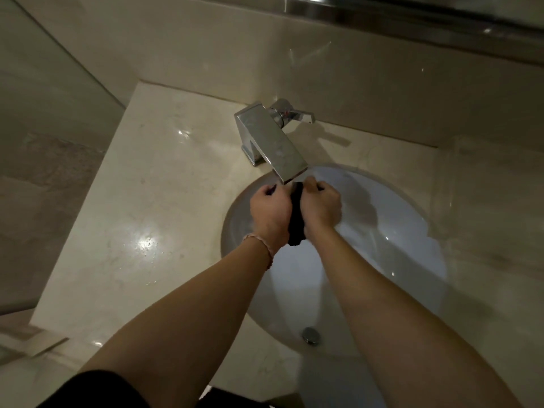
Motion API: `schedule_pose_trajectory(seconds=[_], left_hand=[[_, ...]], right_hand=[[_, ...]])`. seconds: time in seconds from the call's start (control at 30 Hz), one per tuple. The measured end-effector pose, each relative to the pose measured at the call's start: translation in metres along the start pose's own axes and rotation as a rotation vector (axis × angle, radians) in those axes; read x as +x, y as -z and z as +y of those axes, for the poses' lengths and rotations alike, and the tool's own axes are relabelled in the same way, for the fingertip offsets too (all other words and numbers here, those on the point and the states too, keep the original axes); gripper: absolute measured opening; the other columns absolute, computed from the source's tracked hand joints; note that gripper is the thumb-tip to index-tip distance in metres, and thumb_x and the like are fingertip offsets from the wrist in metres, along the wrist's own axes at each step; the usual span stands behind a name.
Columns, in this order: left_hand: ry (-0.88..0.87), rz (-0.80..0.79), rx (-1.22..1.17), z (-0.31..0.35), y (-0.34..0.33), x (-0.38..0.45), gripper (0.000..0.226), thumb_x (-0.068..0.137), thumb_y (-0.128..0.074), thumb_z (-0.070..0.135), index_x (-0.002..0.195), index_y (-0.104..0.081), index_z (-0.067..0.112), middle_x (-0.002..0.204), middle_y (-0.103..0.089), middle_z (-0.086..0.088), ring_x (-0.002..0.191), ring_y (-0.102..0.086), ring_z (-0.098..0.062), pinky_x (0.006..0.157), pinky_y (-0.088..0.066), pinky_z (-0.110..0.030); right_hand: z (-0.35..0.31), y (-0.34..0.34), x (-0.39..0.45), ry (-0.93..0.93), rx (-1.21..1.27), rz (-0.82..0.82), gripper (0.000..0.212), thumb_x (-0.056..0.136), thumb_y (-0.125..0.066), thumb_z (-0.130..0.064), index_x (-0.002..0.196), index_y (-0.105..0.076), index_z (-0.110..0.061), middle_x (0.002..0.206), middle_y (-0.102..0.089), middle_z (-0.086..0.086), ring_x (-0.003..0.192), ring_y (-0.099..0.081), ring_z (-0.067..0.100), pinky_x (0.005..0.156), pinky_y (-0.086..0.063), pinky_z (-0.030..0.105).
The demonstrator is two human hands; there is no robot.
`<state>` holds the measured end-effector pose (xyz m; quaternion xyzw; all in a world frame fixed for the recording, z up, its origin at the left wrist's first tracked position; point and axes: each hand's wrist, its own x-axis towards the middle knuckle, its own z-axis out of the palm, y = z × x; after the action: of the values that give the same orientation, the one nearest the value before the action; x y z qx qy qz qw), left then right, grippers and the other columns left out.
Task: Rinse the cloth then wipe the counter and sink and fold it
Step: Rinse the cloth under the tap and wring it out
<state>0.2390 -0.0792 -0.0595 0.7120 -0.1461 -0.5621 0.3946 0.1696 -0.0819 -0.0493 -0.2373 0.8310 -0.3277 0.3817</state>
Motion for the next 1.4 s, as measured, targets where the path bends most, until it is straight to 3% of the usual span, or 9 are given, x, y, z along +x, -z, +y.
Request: schedule_pose_trajectory(seconds=[0.17, 0.27, 0.37, 0.63, 0.77, 0.9, 1.07, 1.23, 1.4], left_hand=[[0.052, 0.054, 0.009, 0.0, 0.006, 0.014, 0.023, 0.074, -0.064, 0.03, 0.065, -0.052, 0.012, 0.063, -0.053, -0.007, 0.066, -0.049, -0.024, 0.063, -0.041, -0.036], [0.05, 0.023, 0.052, -0.001, 0.002, 0.013, 0.029, 0.086, -0.063, 0.036, 0.067, -0.058, 0.014, 0.073, -0.062, -0.007, 0.069, -0.055, -0.025, 0.068, -0.049, -0.04], [0.083, -0.026, 0.051, -0.006, -0.005, 0.007, 0.026, 0.091, -0.063, 0.034, 0.078, -0.071, 0.012, 0.083, -0.073, -0.009, 0.078, -0.07, -0.027, 0.075, -0.06, -0.042], [0.068, -0.051, 0.08, 0.004, 0.011, 0.022, 0.024, 0.09, -0.062, 0.039, 0.092, -0.071, 0.017, 0.097, -0.075, -0.006, 0.089, -0.073, -0.026, 0.082, -0.061, -0.041], [0.076, -0.045, 0.031, -0.004, 0.021, 0.023, 0.02, 0.091, -0.064, 0.036, 0.083, -0.066, 0.018, 0.084, -0.069, -0.006, 0.077, -0.064, -0.023, 0.072, -0.057, -0.038], [0.149, -0.045, -0.024, -0.007, 0.005, 0.008, 0.028, 0.091, -0.063, 0.036, 0.085, -0.073, 0.011, 0.087, -0.075, -0.007, 0.083, -0.072, -0.027, 0.081, -0.06, -0.043], [0.082, 0.006, -0.024, 0.005, 0.003, 0.013, 0.026, 0.092, -0.061, 0.03, 0.077, -0.071, 0.01, 0.083, -0.073, -0.008, 0.079, -0.068, -0.028, 0.073, -0.056, -0.037], [0.002, -0.083, 0.073, 0.01, 0.016, 0.021, 0.026, 0.098, -0.056, 0.034, 0.073, -0.061, 0.028, 0.077, -0.062, 0.002, 0.075, -0.061, -0.021, 0.079, -0.054, -0.037], [0.111, -0.047, 0.014, -0.006, -0.007, -0.004, 0.03, 0.086, -0.063, 0.039, 0.081, -0.075, 0.012, 0.088, -0.076, -0.01, 0.088, -0.073, -0.033, 0.083, -0.062, -0.048]], right_hand=[[0.004, 0.003, -0.032, 0.091, 0.115, -0.065, 0.034, 0.092, -0.057, -0.027, 0.064, -0.056, -0.008, 0.057, -0.056, 0.002, 0.056, -0.054, 0.019, 0.055, -0.047, 0.03], [0.003, 0.001, -0.021, 0.129, 0.045, -0.018, 0.032, 0.092, -0.057, -0.029, 0.064, -0.058, -0.014, 0.057, -0.056, -0.005, 0.054, -0.051, 0.011, 0.051, -0.04, 0.023], [0.0, 0.004, 0.004, 0.121, -0.031, 0.055, 0.031, 0.084, -0.056, -0.038, 0.063, -0.06, -0.016, 0.065, -0.066, 0.001, 0.066, -0.063, 0.023, 0.062, -0.054, 0.033], [-0.002, -0.003, -0.02, 0.12, -0.021, -0.034, 0.034, 0.091, -0.056, -0.035, 0.063, -0.057, -0.015, 0.059, -0.057, -0.002, 0.059, -0.056, 0.018, 0.055, -0.042, 0.024], [0.009, -0.011, -0.043, 0.106, 0.134, -0.063, 0.031, 0.085, -0.054, -0.038, 0.065, -0.059, -0.014, 0.062, -0.063, 0.004, 0.063, -0.064, 0.026, 0.06, -0.058, 0.045], [-0.002, -0.002, -0.008, 0.065, -0.038, 0.026, 0.027, 0.091, -0.057, -0.03, 0.069, -0.061, -0.015, 0.062, -0.057, -0.005, 0.064, -0.059, 0.021, 0.052, -0.038, 0.023], [-0.008, -0.004, -0.006, 0.084, -0.033, 0.003, 0.032, 0.09, -0.056, -0.031, 0.063, -0.055, -0.015, 0.065, -0.058, 0.001, 0.059, -0.052, 0.019, 0.051, -0.029, 0.025], [0.0, -0.006, -0.029, 0.14, 0.151, -0.125, 0.034, 0.086, -0.056, -0.033, 0.058, -0.056, -0.014, 0.059, -0.059, 0.008, 0.06, -0.059, 0.027, 0.057, -0.047, 0.035], [0.005, 0.01, 0.01, 0.066, -0.012, 0.016, 0.034, 0.089, -0.057, -0.036, 0.06, -0.057, -0.018, 0.064, -0.061, 0.0, 0.07, -0.064, 0.026, 0.064, -0.051, 0.031]])
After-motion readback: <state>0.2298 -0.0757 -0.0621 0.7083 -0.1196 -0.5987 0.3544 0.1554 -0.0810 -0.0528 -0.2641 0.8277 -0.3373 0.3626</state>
